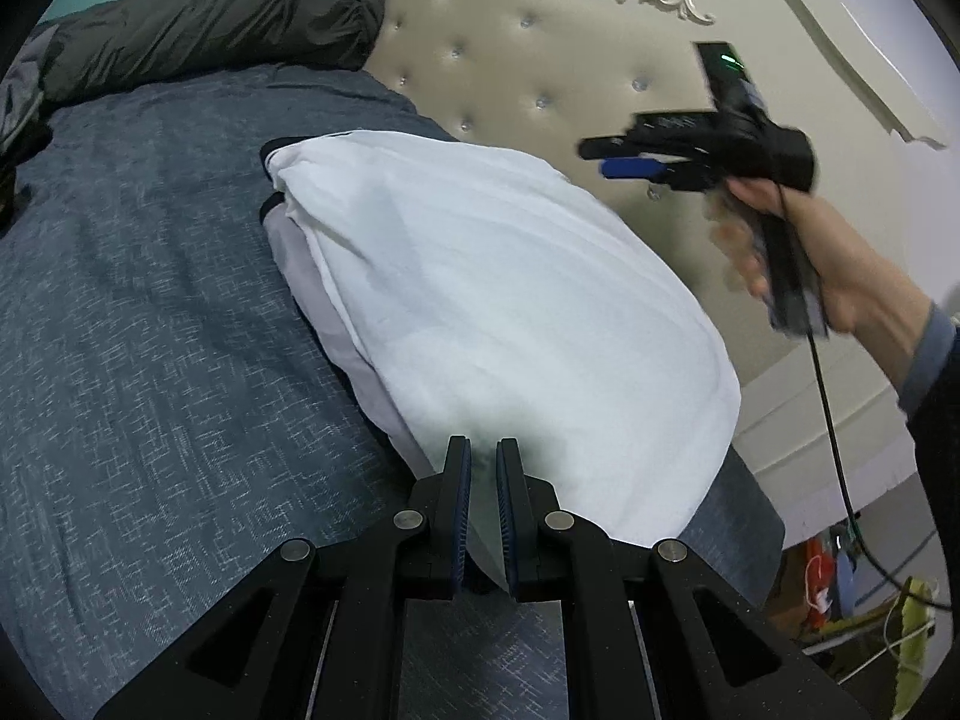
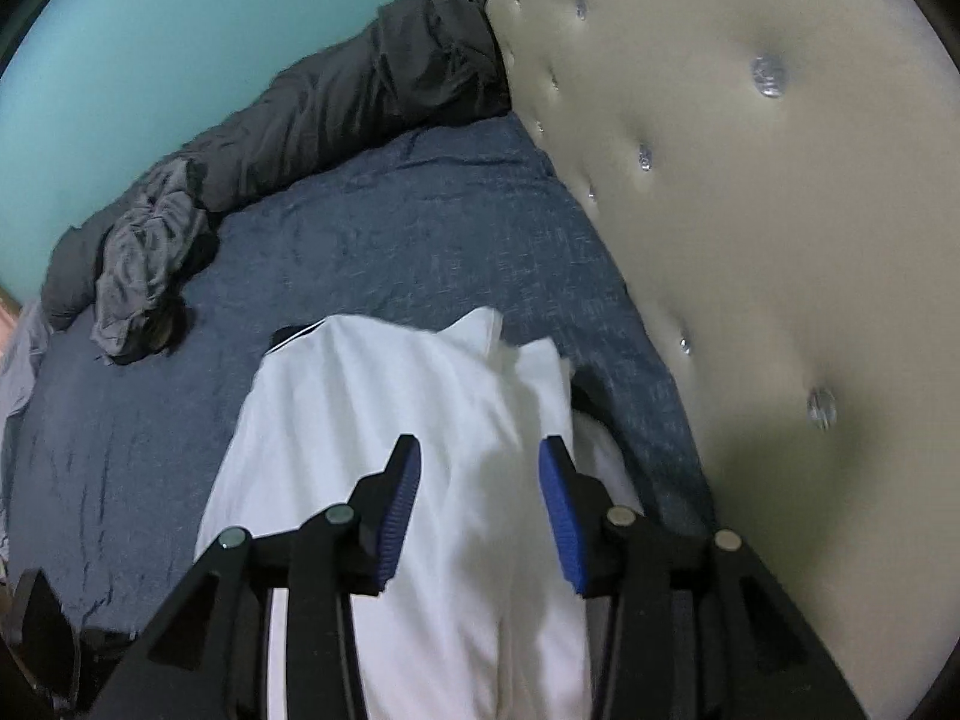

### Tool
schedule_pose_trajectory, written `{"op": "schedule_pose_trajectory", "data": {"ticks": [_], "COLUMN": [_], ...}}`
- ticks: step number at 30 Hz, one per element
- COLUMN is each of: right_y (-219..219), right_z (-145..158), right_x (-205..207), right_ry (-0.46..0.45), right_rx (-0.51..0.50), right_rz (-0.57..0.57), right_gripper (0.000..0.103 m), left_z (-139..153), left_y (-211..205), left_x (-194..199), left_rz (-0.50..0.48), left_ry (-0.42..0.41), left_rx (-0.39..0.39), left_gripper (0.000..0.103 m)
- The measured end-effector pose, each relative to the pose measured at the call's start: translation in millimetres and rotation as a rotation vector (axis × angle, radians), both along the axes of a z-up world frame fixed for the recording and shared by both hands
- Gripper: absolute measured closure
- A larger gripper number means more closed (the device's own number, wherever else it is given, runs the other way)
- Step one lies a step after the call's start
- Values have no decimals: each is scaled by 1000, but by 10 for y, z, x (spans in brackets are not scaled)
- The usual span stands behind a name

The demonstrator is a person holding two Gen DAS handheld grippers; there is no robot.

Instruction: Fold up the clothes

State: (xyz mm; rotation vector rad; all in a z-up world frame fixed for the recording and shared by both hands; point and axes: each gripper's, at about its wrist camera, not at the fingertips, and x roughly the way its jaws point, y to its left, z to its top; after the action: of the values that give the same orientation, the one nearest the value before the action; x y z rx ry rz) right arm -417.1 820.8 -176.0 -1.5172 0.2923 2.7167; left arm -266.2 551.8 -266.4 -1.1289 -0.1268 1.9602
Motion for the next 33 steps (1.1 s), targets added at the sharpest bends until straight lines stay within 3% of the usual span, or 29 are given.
{"op": "schedule_pose_trajectory", "data": {"ticks": [6, 7, 11, 18, 23, 29, 32, 33], "right_y": [71, 77, 67, 103, 230, 296, 326, 311], "right_z": [-200, -226, -292, -255, -342, -327, -207, -158], "right_x": [-219, -247, -342, -367, -364, -311, -247, -202], "right_ry": [-45, -49, -67, -28, -45, -21, 23, 41], "right_rx": [-6, -7, -14, 125, 158, 102, 59, 57], "right_rz": [-34, -34, -33, -114, -182, -177, -180, -167], "right_gripper": [64, 76, 100, 101, 101, 100, 96, 91], "left_z": [-34, -35, -53, -76, -73, -88, -80, -70], "left_y": [-7, -10, -8, -16, -15, -26, -25, -28], "left_x": [-11, -8, -7, 19, 21, 12, 7, 10], "left_rz": [-25, -28, -33, -28, -33, -26, -19, -18], "left_ry": [13, 16, 23, 21, 23, 17, 14, 15], "left_rx": [16, 17, 24, 32, 31, 30, 28, 27], "left_gripper": [94, 94, 93, 93, 93, 93, 93, 93]}}
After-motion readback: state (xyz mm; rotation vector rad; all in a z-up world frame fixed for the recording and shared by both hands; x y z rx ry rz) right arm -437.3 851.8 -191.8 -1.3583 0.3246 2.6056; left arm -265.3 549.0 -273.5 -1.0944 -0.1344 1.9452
